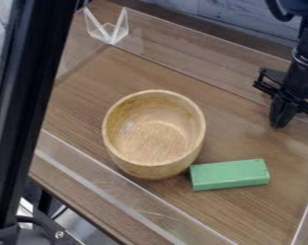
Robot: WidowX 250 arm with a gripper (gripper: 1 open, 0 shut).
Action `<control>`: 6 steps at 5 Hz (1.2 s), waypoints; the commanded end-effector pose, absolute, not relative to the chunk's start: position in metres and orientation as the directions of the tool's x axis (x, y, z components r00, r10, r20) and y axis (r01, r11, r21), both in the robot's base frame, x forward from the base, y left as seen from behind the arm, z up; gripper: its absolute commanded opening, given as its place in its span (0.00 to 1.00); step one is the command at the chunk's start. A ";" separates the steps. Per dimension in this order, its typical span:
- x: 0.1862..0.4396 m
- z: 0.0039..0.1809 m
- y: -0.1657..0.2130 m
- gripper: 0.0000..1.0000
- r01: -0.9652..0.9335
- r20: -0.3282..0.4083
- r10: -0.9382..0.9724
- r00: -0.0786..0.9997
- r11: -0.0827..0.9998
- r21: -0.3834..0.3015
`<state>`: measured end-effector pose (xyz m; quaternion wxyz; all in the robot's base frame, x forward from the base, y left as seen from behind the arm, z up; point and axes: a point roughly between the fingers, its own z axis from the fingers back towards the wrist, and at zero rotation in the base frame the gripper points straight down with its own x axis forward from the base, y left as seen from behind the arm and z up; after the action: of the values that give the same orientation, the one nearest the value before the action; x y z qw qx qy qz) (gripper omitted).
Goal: Remove the green block from inside the brown bowl and put it on the table
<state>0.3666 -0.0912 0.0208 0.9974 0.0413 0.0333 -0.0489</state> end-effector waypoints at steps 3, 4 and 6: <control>0.361 0.069 -0.073 0.00 0.064 0.017 -0.066 0.998 0.992 0.106; 0.357 0.091 -0.060 0.00 0.054 0.038 -0.057 0.998 0.995 0.083; 0.339 0.133 0.012 0.00 0.027 0.145 -0.034 0.989 0.999 0.046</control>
<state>0.3350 0.0127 0.1107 0.9991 0.0202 -0.0355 -0.0120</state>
